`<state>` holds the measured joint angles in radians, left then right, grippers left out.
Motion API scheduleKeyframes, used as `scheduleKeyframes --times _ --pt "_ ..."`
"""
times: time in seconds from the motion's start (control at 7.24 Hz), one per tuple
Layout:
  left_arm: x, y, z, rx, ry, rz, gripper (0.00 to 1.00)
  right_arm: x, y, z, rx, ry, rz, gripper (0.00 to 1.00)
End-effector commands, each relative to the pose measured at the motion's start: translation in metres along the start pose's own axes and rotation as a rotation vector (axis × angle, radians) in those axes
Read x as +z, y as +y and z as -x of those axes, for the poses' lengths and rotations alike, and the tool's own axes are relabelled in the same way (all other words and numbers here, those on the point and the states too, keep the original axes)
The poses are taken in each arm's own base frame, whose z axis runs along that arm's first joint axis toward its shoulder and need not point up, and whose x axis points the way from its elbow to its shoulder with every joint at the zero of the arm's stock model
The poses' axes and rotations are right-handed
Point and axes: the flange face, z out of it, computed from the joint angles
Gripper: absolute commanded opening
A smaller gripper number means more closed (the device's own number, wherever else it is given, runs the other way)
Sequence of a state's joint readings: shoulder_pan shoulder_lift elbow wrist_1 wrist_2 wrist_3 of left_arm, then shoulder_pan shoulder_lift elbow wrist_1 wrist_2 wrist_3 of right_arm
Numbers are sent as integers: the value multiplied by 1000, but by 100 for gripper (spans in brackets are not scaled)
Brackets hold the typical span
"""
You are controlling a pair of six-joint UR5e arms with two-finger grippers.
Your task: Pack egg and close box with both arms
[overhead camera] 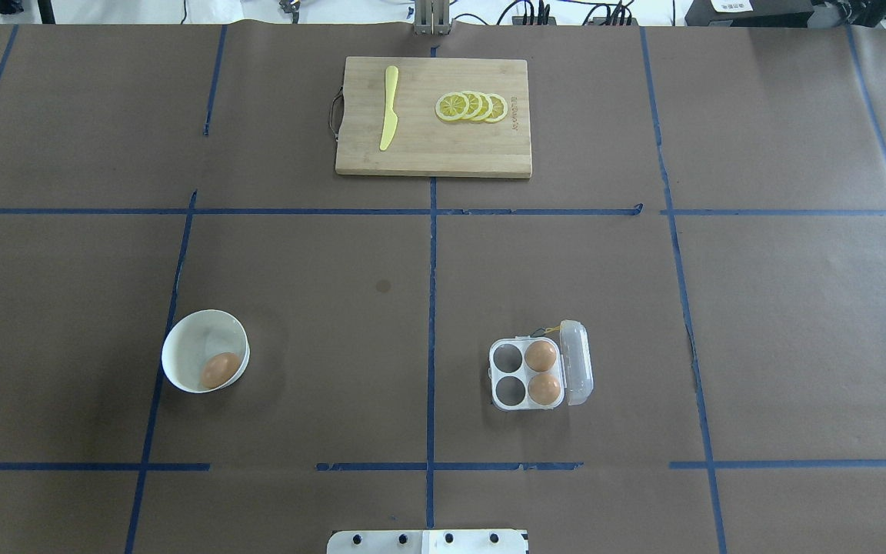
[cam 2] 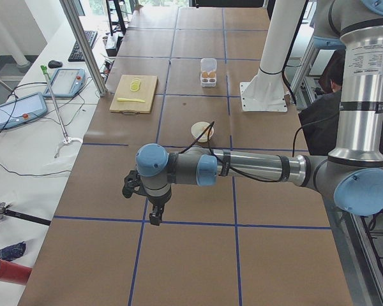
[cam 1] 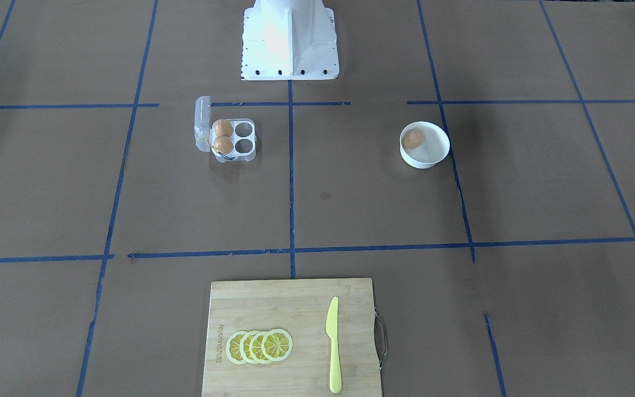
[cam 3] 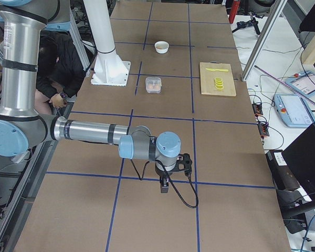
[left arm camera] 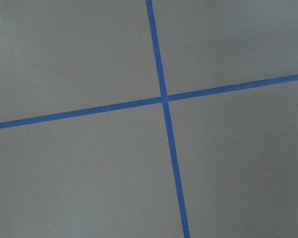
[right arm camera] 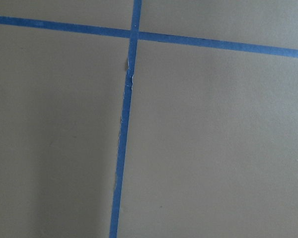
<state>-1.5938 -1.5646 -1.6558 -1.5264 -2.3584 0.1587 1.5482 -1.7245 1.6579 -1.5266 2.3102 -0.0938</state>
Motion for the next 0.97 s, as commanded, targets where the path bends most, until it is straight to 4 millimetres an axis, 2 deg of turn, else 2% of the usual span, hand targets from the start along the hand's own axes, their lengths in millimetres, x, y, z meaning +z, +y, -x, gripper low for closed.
scheduleKeyframes --times 0.0,0.41,0.83 --pt "-1 0 0 7 -7 -2 100 -2 -1 2 -1 -1 -4 100" --pt "-2 1 -3 9 -3 -6 100 -9 -5 9 -12 -1 -20 100" --pt "-14 -11 -13 119 -20 -107 100 -10 -6 12 -10 -23 -22 100"
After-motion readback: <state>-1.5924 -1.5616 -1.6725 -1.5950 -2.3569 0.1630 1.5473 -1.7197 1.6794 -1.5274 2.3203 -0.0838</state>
